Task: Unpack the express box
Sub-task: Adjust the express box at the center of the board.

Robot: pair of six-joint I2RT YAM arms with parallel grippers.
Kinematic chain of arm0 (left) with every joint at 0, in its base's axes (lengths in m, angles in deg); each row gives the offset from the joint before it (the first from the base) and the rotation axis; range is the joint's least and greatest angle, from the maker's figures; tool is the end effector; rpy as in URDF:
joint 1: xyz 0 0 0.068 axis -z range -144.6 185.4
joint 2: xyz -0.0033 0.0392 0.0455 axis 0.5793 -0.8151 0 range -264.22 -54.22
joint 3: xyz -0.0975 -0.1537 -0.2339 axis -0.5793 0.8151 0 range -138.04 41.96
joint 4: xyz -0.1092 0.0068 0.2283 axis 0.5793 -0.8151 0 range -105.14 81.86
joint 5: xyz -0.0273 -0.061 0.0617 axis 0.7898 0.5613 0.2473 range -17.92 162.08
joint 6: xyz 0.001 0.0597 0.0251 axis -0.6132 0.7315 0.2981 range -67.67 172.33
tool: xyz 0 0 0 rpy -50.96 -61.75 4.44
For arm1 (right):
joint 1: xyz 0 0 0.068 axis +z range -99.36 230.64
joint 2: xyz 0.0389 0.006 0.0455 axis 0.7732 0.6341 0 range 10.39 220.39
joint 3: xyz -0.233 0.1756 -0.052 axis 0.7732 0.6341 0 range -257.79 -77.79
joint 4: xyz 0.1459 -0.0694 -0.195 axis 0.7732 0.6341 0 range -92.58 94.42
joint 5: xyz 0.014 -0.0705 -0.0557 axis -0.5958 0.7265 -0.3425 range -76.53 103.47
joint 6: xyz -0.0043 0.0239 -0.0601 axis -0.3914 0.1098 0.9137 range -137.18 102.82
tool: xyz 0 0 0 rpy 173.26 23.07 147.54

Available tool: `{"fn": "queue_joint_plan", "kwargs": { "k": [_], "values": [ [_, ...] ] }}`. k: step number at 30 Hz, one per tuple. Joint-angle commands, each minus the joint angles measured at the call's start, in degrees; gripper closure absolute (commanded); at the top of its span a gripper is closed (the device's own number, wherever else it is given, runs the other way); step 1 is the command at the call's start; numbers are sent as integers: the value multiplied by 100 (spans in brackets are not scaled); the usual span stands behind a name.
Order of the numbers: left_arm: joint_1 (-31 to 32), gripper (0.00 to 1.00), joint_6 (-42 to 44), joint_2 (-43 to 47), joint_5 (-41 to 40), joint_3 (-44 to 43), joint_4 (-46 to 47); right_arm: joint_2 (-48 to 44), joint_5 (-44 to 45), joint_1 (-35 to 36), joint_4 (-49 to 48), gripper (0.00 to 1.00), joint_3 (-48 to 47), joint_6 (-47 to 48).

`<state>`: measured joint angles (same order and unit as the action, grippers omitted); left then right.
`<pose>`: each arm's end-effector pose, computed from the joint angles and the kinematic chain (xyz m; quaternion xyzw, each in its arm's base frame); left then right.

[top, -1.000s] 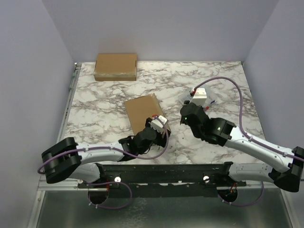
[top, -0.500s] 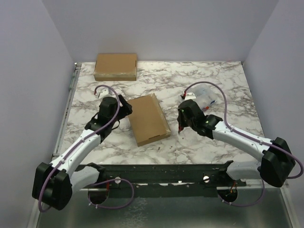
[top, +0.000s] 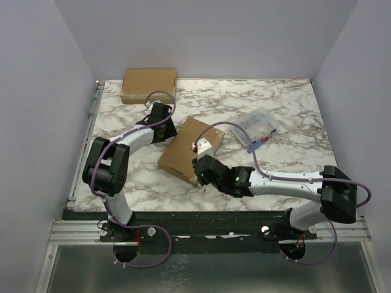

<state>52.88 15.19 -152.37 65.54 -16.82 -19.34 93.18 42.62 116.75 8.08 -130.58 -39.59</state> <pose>0.3455 -0.1028 0.1995 -0.1794 0.9228 -0.1068 0.3239 0.1473 0.2717 0.2563 -0.2297 0.8554 0.1182 0.4489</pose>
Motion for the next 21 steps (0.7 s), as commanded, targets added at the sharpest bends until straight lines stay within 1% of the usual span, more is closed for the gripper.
{"fn": "queue_joint_plan", "kwargs": {
  "k": [1, 3, 6, 9, 11, 13, 16, 17, 19, 21],
  "values": [
    [766, 43, 1147, -282, -550, -902, -669, 13, 153, 689, -717, 100, -412, -99],
    [792, 42, 1289, -95, -942, -900, -720, -254, 373, 693, -623, 100, -344, -323],
    [784, 41, 1593, 307, -1538, -862, -974, -690, 855, 629, -343, 100, -205, -285],
    [781, 39, 1584, 981, -2032, -630, -1292, -1109, 930, 154, 119, 100, -134, -242],
    [735, 38, 1346, 1548, -2050, -343, -1450, -1314, 821, -387, 282, 100, -87, -99],
    [684, 37, 947, 2163, -1673, 43, -1516, -1390, 553, -1082, 289, 100, -99, 158],
    [666, 37, 229, 2929, -765, 658, -1503, -1177, 238, -2024, 365, 100, -455, 400],
    [668, 37, -12, 3103, -454, 843, -1488, -1076, 193, -2234, 412, 100, -611, 463],
    [686, 37, -434, 3365, 165, 1217, -1366, -868, 206, -2468, 162, 100, -850, 708],
    [765, 37, -875, 3570, 616, 1639, -1131, -564, 145, -2746, -22, 100, -1116, 835]
  ]
}}
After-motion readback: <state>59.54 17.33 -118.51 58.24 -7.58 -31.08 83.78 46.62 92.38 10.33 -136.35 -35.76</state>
